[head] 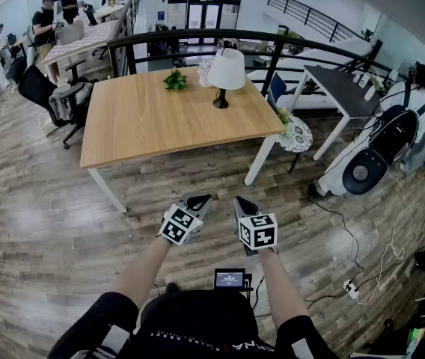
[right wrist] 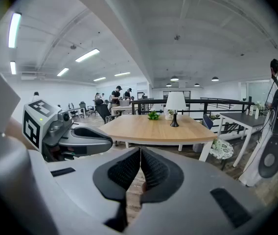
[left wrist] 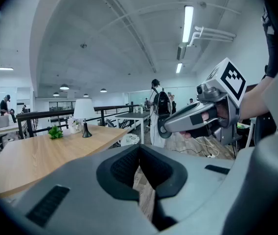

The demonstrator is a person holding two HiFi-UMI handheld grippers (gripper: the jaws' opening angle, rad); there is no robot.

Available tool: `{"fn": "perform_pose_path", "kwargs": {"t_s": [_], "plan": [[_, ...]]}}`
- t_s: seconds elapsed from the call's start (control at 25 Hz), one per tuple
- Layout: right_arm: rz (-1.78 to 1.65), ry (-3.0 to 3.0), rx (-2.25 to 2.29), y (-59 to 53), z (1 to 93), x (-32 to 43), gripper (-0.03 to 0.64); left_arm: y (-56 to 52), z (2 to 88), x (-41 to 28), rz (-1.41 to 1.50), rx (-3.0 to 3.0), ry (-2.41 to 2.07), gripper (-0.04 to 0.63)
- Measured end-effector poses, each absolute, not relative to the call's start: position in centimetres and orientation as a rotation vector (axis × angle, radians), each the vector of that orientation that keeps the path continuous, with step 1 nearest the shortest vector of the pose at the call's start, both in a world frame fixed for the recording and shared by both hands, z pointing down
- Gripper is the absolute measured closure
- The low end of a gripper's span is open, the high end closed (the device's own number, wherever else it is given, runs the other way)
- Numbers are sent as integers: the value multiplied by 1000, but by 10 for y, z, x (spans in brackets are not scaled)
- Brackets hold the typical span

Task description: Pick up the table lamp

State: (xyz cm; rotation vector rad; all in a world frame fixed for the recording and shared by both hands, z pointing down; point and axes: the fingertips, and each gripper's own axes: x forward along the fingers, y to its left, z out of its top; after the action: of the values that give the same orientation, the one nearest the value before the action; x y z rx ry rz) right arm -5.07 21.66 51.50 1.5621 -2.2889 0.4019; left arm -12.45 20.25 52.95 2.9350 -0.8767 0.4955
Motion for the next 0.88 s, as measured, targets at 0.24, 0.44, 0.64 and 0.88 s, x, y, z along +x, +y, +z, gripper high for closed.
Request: {"fn": "perform_pose_path", "kwargs": {"t_s": [0.24, 0.44, 0.64, 0.88], "plan": [[391, -2292, 1546, 213, 513, -45, 587, 198, 529, -122, 496, 2927, -915, 577], [411, -2294, 1567, 211, 514, -44, 586, 196, 530, -124, 490, 2915, -928, 577], [431, -2307, 1569, 212, 517, -41, 586, 196, 538, -123, 528, 2911, -917, 577], [437, -2306, 1561, 211, 520, -34, 586, 195, 540, -116, 527, 2904, -908, 577]]}}
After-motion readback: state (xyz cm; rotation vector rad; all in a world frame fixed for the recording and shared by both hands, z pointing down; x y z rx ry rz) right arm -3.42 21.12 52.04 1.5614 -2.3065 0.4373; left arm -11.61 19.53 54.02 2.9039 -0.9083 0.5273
